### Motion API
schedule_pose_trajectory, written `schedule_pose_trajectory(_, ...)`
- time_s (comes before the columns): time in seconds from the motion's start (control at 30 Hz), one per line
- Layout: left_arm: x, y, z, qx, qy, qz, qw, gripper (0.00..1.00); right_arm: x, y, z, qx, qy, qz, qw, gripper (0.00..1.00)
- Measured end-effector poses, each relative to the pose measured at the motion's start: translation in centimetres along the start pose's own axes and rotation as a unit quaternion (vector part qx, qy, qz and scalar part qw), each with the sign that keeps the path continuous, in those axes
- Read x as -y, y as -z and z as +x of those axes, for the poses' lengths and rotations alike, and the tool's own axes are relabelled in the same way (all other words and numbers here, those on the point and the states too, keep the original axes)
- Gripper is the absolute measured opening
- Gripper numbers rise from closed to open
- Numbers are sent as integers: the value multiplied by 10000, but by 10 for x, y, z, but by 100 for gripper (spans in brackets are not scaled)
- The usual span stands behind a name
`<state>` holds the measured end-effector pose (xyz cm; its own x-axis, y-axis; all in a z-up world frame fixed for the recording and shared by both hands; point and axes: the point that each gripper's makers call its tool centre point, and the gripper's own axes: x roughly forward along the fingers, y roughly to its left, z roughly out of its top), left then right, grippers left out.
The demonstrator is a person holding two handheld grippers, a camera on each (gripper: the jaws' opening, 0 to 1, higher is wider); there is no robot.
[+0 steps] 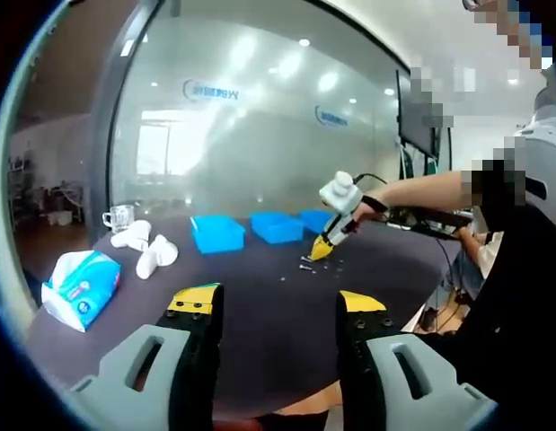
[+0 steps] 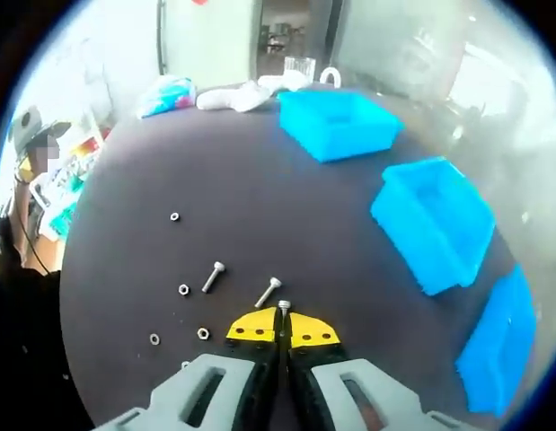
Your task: Sort the screws, nuts, and washers into the corresponding bins
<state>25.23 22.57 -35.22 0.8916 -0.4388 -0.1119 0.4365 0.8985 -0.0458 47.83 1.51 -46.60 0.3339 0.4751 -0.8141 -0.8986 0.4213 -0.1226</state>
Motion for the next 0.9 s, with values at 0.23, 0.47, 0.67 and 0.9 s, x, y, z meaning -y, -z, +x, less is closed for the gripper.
schedule_pose_trajectory(0.23,-1,-3,-1,40,-15,5,10000,49,-2,1,-6,127,-45,189,9997,0)
schedule_pose_trajectory(0.47,-2,-6,0,78,-7,34,10000,49,-5,0,-22,549,-19,433,9976,0)
schedule_pose_trajectory(0.67,-3,-11,1,130,7,51,9999,49,-5,0,-49,1137,35,813,9902,0)
schedule_pose_trajectory(0.9,-1,-16,2,164,30,94,9998,49,7,8,-93,1963,220,1319,9714,0)
